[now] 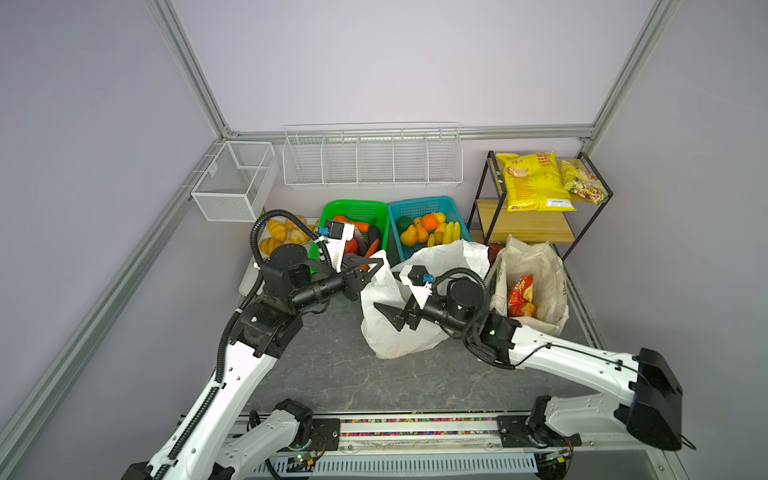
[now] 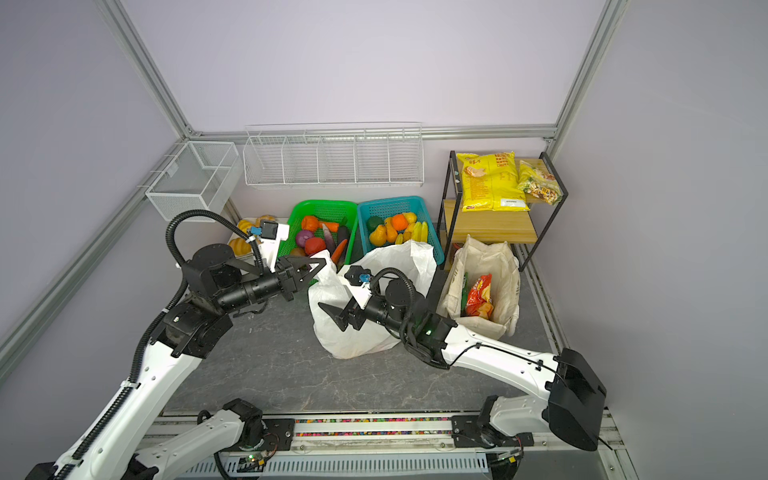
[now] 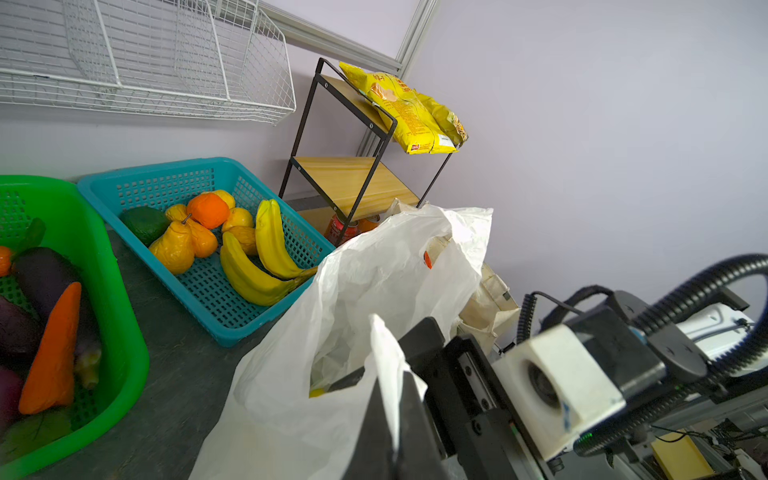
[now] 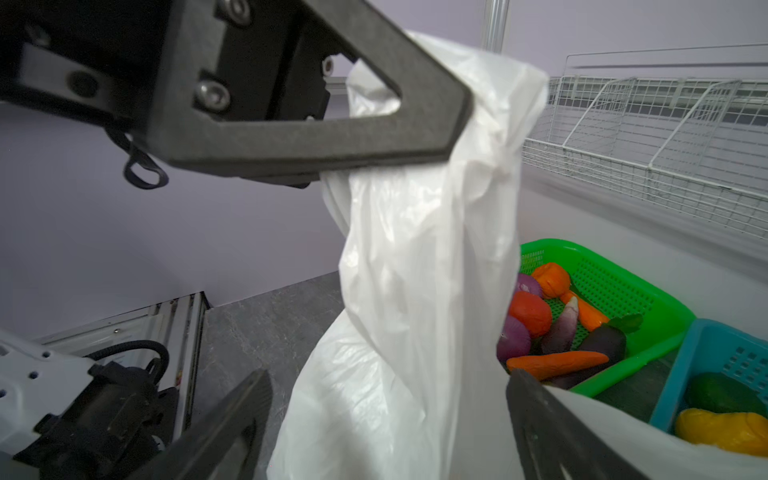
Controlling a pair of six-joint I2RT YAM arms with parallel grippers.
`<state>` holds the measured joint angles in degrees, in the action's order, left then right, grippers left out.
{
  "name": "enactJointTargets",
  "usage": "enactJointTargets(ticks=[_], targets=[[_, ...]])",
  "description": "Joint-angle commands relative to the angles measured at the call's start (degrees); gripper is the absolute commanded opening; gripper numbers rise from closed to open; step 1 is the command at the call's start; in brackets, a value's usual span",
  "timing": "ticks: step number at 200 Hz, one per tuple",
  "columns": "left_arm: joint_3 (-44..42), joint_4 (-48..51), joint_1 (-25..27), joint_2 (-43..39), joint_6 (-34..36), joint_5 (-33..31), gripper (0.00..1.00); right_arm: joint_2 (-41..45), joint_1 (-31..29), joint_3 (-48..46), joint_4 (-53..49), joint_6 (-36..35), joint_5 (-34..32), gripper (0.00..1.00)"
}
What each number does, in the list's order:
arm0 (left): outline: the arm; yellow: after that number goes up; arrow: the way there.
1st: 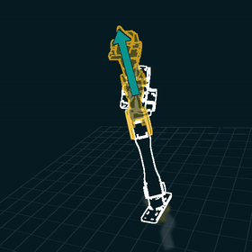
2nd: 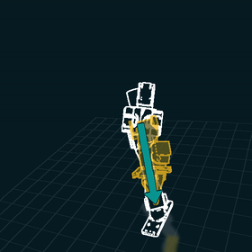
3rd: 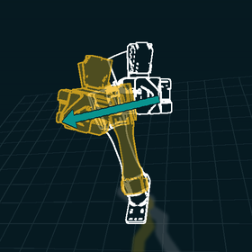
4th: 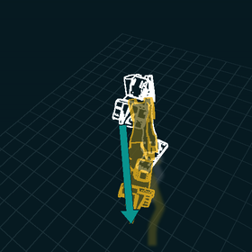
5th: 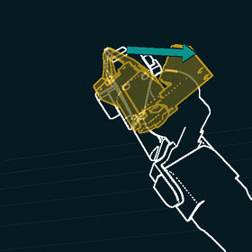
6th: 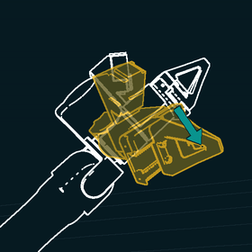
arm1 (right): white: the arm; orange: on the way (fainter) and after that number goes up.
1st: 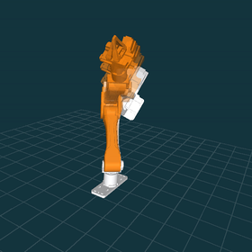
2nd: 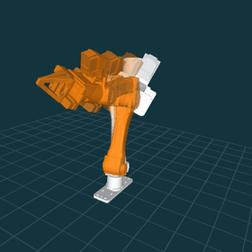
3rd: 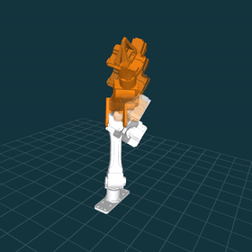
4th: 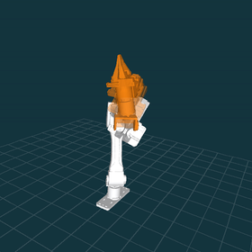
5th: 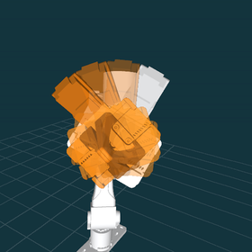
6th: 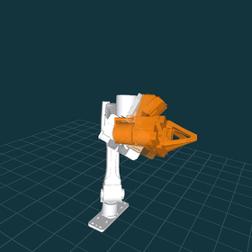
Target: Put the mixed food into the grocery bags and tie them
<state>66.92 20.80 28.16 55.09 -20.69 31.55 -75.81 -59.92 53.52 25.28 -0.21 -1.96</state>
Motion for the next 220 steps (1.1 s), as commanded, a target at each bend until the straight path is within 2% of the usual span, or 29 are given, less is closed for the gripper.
enactJointTargets(ticks=[1, 41, 60, 87, 98, 133, 151, 174, 187, 220], targets=[[-0.8, -1.6, 0.2, -0.5, -2.7, 0.4, 0.00, -3.3, -2.3, 2.2, 6.7, -2.0, -13.4, 0.88], [-1.3, -1.8, 0.2, -1.0, -4.3, -0.3, 0.00, -10.1, -4.3, 5.5, 17.1, -3.1, -24.9, 0.90], [-1.3, -2.1, 0.3, -1.1, -5.1, -0.5, 0.00, -14.1, -4.3, 6.7, 20.7, -3.7, -30.1, 1.00], [-0.7, -2.6, 0.1, -1.3, -6.9, -0.6, 0.00, -20.2, -3.9, 4.8, 24.2, -3.5, -33.7, 0.76], [-0.4, -2.6, 0.1, -1.1, -7.6, -0.6, 0.00, -21.6, -3.7, 2.7, 25.3, -2.9, -33.5, 0.69], [0.1, -3.2, 0.1, -0.7, -8.3, -0.8, 0.00, -19.9, -3.6, -2.8, 26.5, -2.4, -29.1, 0.65], [0.0, -3.1, 0.1, -0.4, -8.1, -1.0, 0.00, -16.8, -3.7, -2.8, 23.0, -3.9, -26.6, 0.71], [-0.1, -3.1, 0.1, -0.4, -8.0, -1.0, 0.00, -13.1, -3.7, -2.8, 20.7, -5.1, -24.1, 0.91], [-0.3, -3.1, 0.1, -0.6, -8.0, -1.2, 0.00, -11.5, -3.6, -2.3, 19.7, -5.8, -22.0, 0.98], [-0.1, -3.1, 0.1, -0.6, -8.1, -1.0, 0.00, -10.3, -2.0, 0.4, 17.8, -6.2, -15.7, 0.99]])
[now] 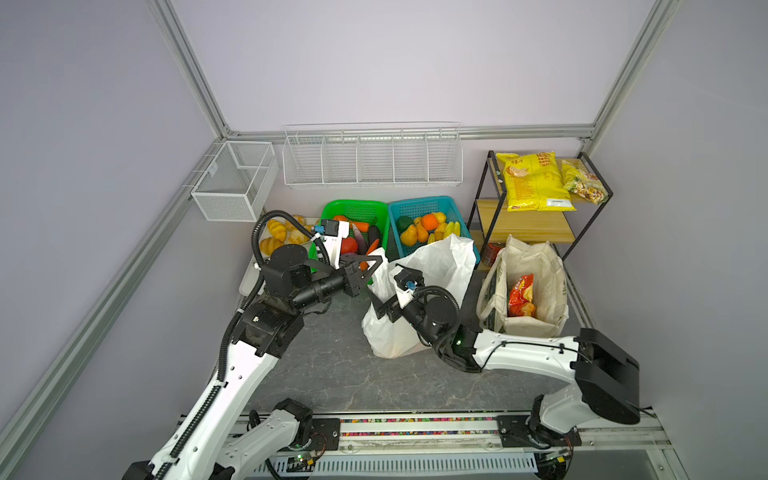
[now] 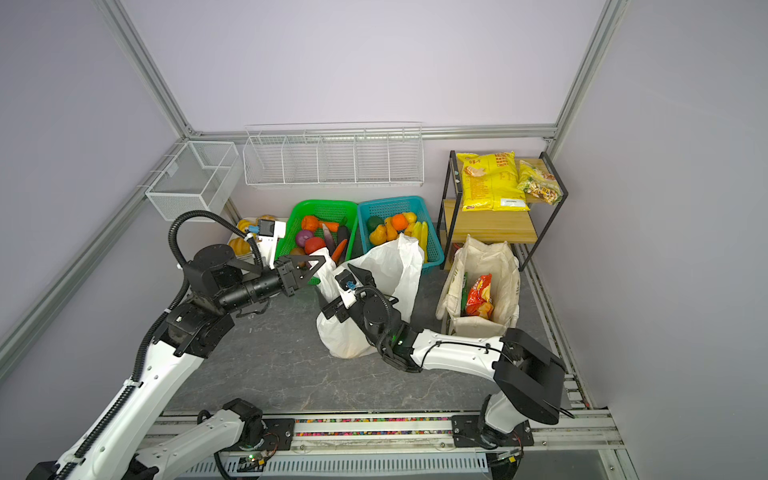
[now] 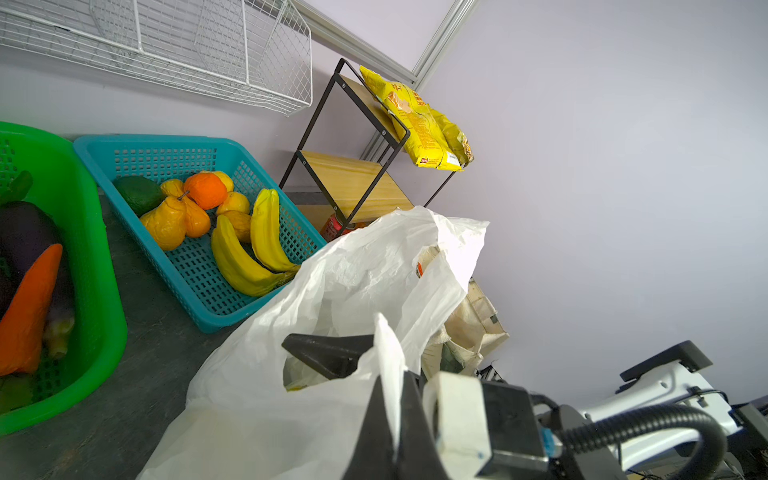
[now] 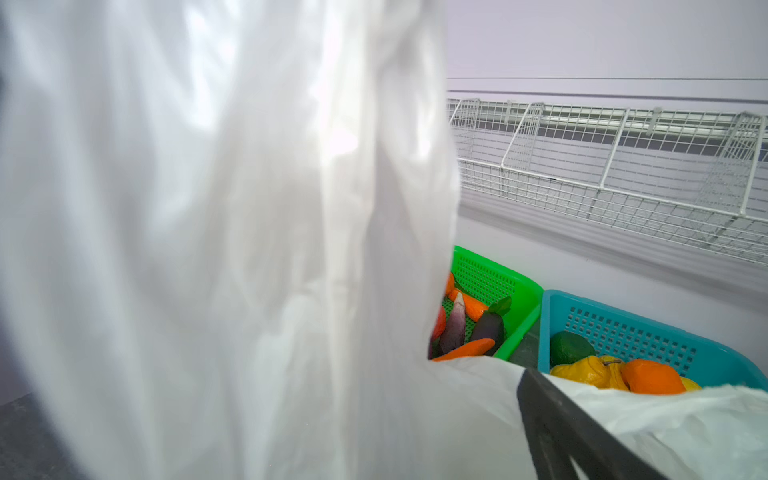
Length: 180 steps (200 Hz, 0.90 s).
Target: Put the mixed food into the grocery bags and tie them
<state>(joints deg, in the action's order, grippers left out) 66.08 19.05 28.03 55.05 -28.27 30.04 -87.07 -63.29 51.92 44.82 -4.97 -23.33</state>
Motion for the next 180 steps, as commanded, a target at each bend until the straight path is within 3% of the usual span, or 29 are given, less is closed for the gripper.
enactJointTargets(ticks=[1, 17, 40, 69, 84, 102, 126, 141, 180], targets=[[0.7, -1.3, 0.2, -0.5, -0.6, 0.5, 0.00, 0.9, 1.4, 2.1, -1.7, -1.4, 5.9, 0.99], [0.9, -1.2, 0.2, -0.4, -0.6, 0.2, 0.00, -0.6, 3.2, 2.7, -2.4, -0.3, 9.9, 0.94], [1.0, -1.5, 0.2, -0.3, -0.9, -0.1, 0.00, -4.9, 6.0, 1.9, -0.5, 3.1, 17.3, 0.72], [1.1, -1.9, -0.6, -0.1, -1.6, -0.1, 0.00, -7.5, 7.0, -1.2, 1.0, 4.5, 20.2, 0.52], [1.1, -1.9, -1.2, -0.1, -1.4, 0.0, 0.00, -6.9, 7.1, -1.2, -1.1, 5.0, 20.7, 0.46], [1.3, -1.4, -1.9, 0.1, -0.6, -0.1, 0.00, -3.4, 7.4, 0.0, -8.7, 4.4, 19.8, 0.52], [1.3, -0.7, -4.0, 0.7, 0.1, 0.0, 0.00, 2.7, 7.4, 7.1, -25.5, 3.2, 18.7, 0.87], [1.5, -0.2, -5.8, 0.9, 0.3, 0.1, 0.00, 5.5, 7.4, 12.8, -37.3, 2.2, 18.6, 0.98], [2.6, 1.9, -6.6, 1.4, 3.3, -1.8, 0.00, 10.5, 7.4, 26.7, -60.3, -1.3, 21.0, 0.90]])
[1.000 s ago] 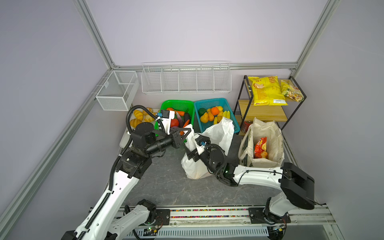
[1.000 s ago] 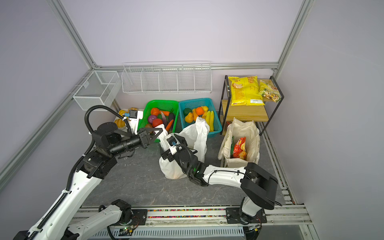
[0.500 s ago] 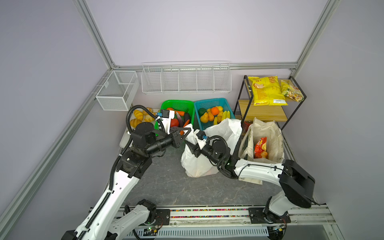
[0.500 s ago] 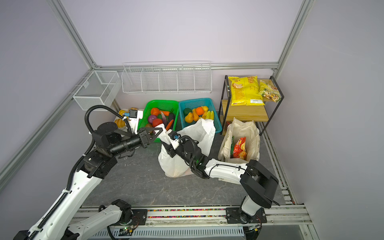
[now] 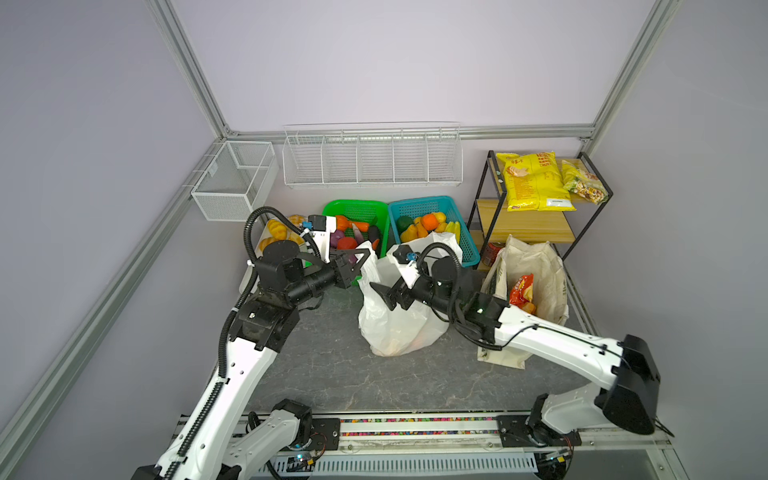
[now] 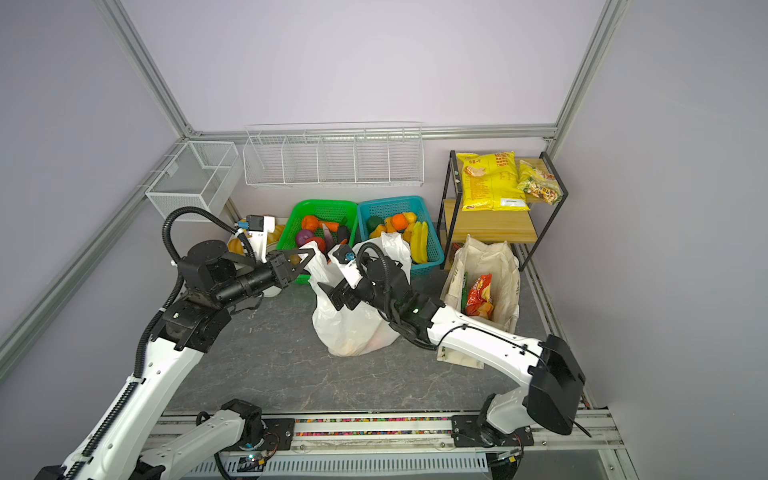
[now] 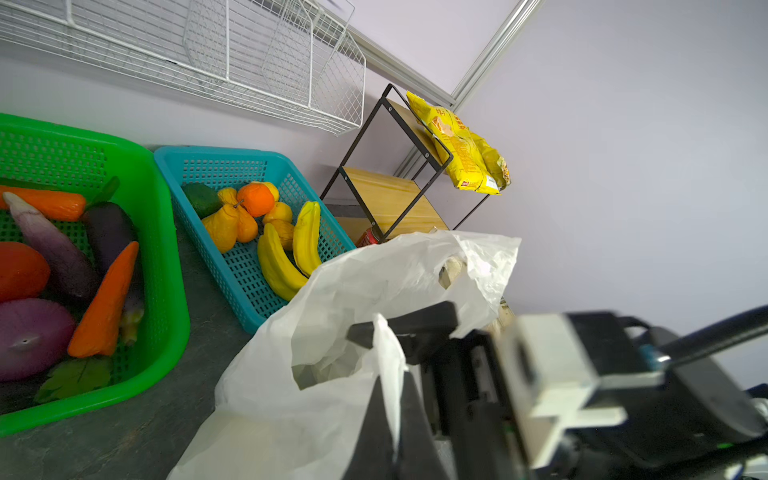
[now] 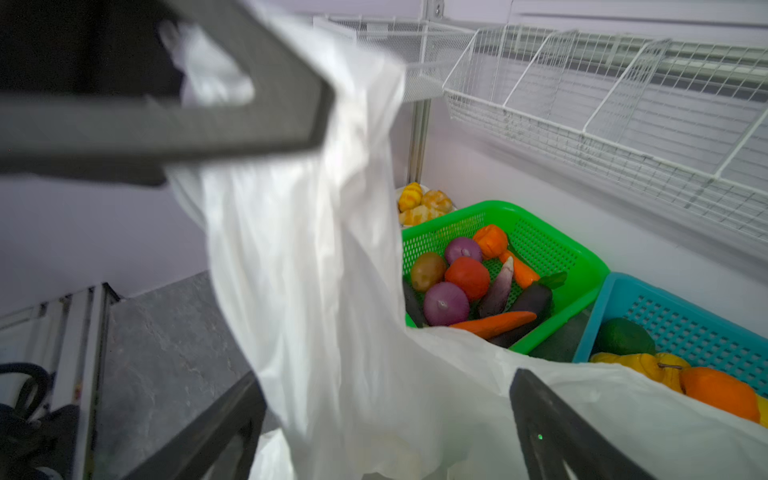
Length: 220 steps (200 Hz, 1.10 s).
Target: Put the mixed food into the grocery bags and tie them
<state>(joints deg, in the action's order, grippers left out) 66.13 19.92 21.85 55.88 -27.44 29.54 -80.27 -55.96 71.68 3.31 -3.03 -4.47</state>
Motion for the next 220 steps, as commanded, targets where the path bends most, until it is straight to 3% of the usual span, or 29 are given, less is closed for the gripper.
enactJointTargets(ticks=[1, 32, 55, 69, 100, 128, 142, 168, 189, 197, 208, 220], targets=[[2.6, 1.0, -0.4, 0.6, 2.5, -1.4, 0.00, 3.8, 0.1, 7.3, -19.3, -3.3, 2.3, 0.90], [3.1, 1.7, -0.6, 1.3, 3.2, -2.2, 0.00, 9.0, 0.1, 12.0, -30.9, -6.1, 4.7, 0.89], [3.1, 2.2, -0.8, 1.1, 3.9, -2.9, 0.00, 15.7, 1.7, 7.6, -33.3, -7.2, -0.7, 0.90], [3.0, 2.4, -0.9, 1.2, 4.1, -2.9, 0.00, 19.3, 6.1, 3.5, -33.3, -5.4, 0.2, 0.91], [3.0, 2.4, -0.9, 1.4, 4.1, -2.5, 0.00, 24.7, 17.0, -8.8, -25.2, -1.1, 7.8, 0.93], [2.8, 2.5, -1.0, 1.3, 4.0, -2.3, 0.00, 22.0, 23.2, -15.2, -14.0, 2.7, 16.8, 1.00], [2.7, 2.7, -1.0, 1.1, 4.0, -2.5, 0.00, 19.3, 24.4, -15.9, -8.3, 4.0, 20.4, 0.88], [2.5, 3.7, -1.0, 0.1, 4.8, -5.5, 0.00, 15.1, 24.9, -15.5, -3.9, 5.2, 21.8, 0.43], [2.1, 4.2, -0.9, -3.0, 6.9, -14.6, 0.28, 15.6, 25.2, -17.4, -3.3, 7.0, 20.0, 0.12], [1.8, 3.2, -0.9, -5.3, 7.3, -18.8, 0.40, 16.2, 25.2, -18.2, -2.8, 7.9, 20.1, 0.10], [0.7, -1.0, -0.7, -8.8, 9.8, -19.5, 0.53, 16.4, 25.2, -18.7, -2.6, 9.1, 21.1, 0.09], [-0.4, -6.6, 1.5, -11.9, 11.0, -20.2, 0.62, 16.7, 25.2, -19.3, -1.4, 10.4, 21.9, 0.08]])
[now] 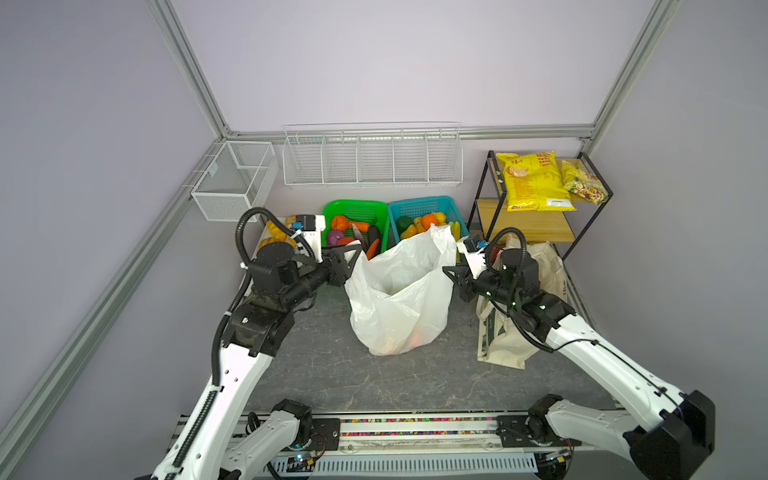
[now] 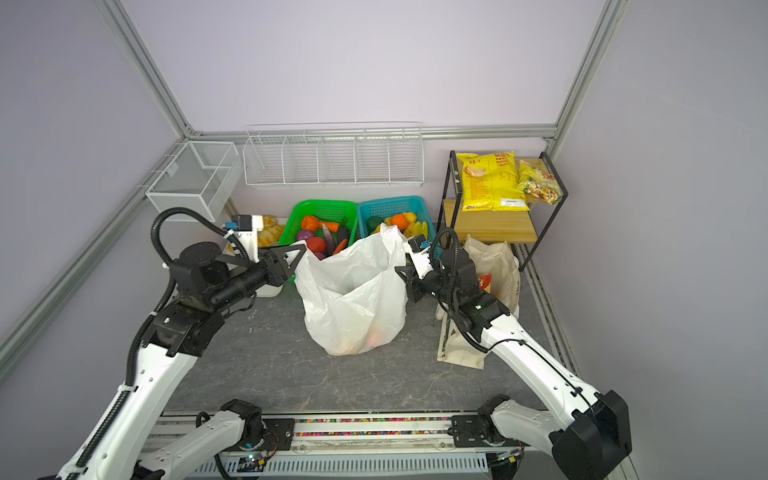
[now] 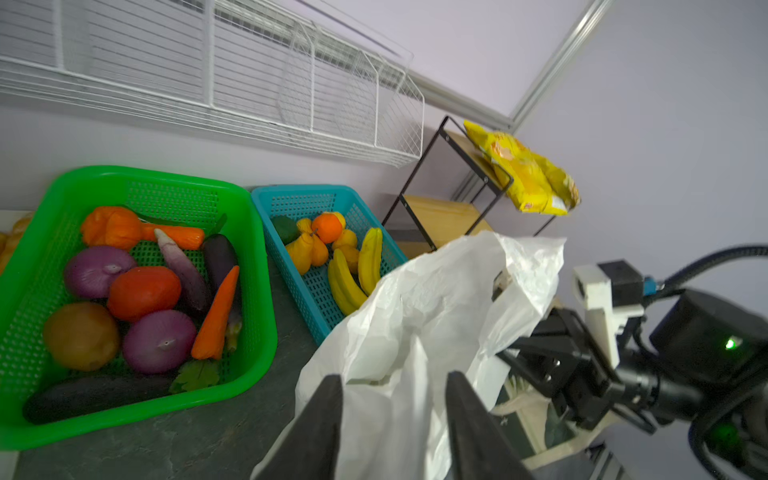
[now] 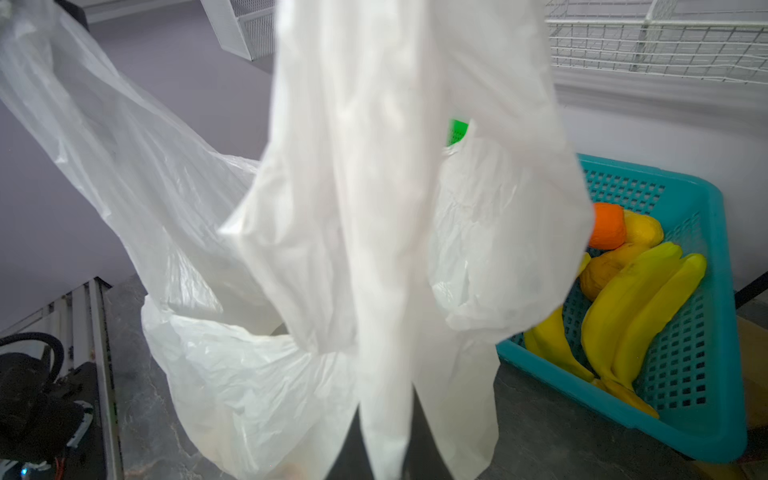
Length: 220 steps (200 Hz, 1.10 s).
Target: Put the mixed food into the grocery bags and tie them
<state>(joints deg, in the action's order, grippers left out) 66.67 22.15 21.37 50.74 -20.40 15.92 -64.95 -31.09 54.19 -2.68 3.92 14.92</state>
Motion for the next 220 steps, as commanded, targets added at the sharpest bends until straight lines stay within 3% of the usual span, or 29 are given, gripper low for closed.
enactJointTargets(ticks=[1, 25, 56, 92, 138, 163, 184, 220], targets=[[-1.0, -9.2, 2.2, -6.8, 4.3, -6.7, 0.62, 1.4, 0.3, -1.9, 4.7, 3.5, 2.7, 0.08], [2.4, -11.4, 11.5, -4.6, 11.3, -5.8, 0.66, 1.4, 0.3, -2.2, 5.7, 4.2, 3.5, 0.06], [13.0, -4.2, 19.2, 9.2, 18.2, 2.9, 0.68, 1.5, 0.5, -2.8, 6.5, 4.0, 4.6, 0.06], [25.1, 2.3, 19.6, 24.9, 23.6, 13.5, 0.73, 2.3, 0.9, -3.5, 7.1, 4.4, 4.9, 0.06], [41.4, 13.5, 18.3, 40.9, 29.5, 19.8, 0.81, 3.2, 0.9, -3.4, 6.1, 4.0, 4.7, 0.06], [46.2, 15.9, 17.8, 46.3, 30.8, 24.4, 0.81, 3.3, 0.9, -3.5, 5.6, 3.5, 4.1, 0.06], [47.8, 16.6, 17.8, 48.9, 31.1, 27.0, 0.78, 2.9, 1.0, -3.4, 5.4, 3.4, 4.1, 0.06], [46.1, 13.6, 17.8, 49.2, 29.9, 27.8, 0.54, 1.7, 1.0, -2.6, 5.1, 3.7, 4.1, 0.06]])
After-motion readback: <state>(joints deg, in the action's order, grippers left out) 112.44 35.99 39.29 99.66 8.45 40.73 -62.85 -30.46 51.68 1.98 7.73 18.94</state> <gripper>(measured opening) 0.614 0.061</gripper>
